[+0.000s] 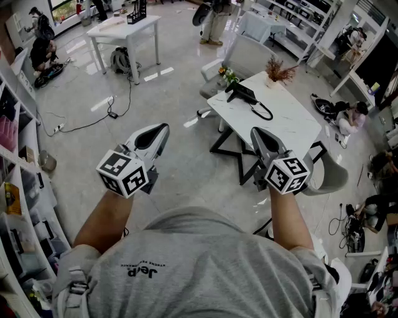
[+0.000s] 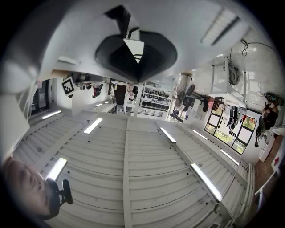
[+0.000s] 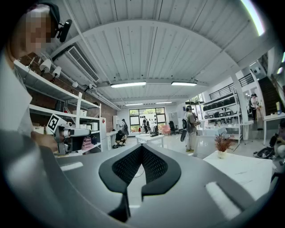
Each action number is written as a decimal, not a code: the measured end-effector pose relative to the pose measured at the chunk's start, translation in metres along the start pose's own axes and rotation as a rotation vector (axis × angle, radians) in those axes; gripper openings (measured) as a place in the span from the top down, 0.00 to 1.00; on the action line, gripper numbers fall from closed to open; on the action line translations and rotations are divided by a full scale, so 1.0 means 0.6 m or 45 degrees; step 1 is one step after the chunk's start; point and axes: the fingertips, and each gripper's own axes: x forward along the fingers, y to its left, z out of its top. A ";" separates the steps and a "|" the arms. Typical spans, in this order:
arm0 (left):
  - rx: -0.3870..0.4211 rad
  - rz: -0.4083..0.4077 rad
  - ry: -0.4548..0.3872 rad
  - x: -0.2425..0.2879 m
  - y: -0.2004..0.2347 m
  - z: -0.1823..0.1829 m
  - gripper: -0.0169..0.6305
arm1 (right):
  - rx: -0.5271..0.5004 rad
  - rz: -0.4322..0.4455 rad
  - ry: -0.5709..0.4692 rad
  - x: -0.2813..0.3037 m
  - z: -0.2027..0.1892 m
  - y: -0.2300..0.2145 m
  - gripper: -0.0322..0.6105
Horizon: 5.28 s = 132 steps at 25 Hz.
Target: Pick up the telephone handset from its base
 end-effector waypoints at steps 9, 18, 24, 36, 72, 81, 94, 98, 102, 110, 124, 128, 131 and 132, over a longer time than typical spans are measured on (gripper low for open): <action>0.009 0.012 -0.002 0.006 0.002 0.008 0.88 | -0.008 0.007 0.006 0.004 0.008 -0.008 0.95; 0.004 0.019 -0.006 0.020 -0.009 0.005 0.89 | -0.019 0.022 0.001 0.004 0.010 -0.021 0.95; 0.013 0.042 -0.002 0.034 -0.027 0.006 0.88 | 0.025 0.118 -0.024 0.000 0.017 -0.031 0.44; 0.020 0.136 -0.023 0.085 -0.070 -0.004 0.89 | 0.008 0.150 -0.004 -0.021 0.014 -0.119 0.34; -0.007 -0.207 0.077 0.596 0.614 0.032 0.88 | -0.025 -0.186 0.064 0.682 0.029 -0.400 0.34; -0.014 -0.147 0.132 0.678 0.644 0.013 0.89 | 0.008 -0.093 0.098 0.763 0.023 -0.483 0.34; -0.033 -0.020 0.226 0.896 0.573 -0.081 0.89 | -0.008 0.180 0.186 0.802 -0.029 -0.690 0.34; -0.007 -0.116 0.292 0.942 0.559 -0.135 0.88 | -0.091 0.239 0.245 0.784 -0.071 -0.697 0.34; -0.011 -0.226 0.352 0.992 0.531 -0.192 0.88 | -0.162 0.286 0.328 0.742 -0.132 -0.702 0.34; -0.009 -0.395 0.440 1.062 0.444 -0.282 0.88 | -0.313 0.378 0.615 0.630 -0.304 -0.716 0.34; -0.007 -0.500 0.537 1.106 0.359 -0.390 0.89 | -0.708 0.472 0.892 0.560 -0.527 -0.733 0.35; -0.021 -0.498 0.552 1.103 0.351 -0.404 0.88 | -0.783 0.478 0.899 0.557 -0.554 -0.731 0.36; -0.026 -0.490 0.560 1.100 0.352 -0.410 0.89 | -0.889 0.421 0.888 0.557 -0.558 -0.741 0.51; -0.027 -0.487 0.564 1.098 0.353 -0.411 0.89 | -0.930 0.395 0.882 0.558 -0.555 -0.746 0.65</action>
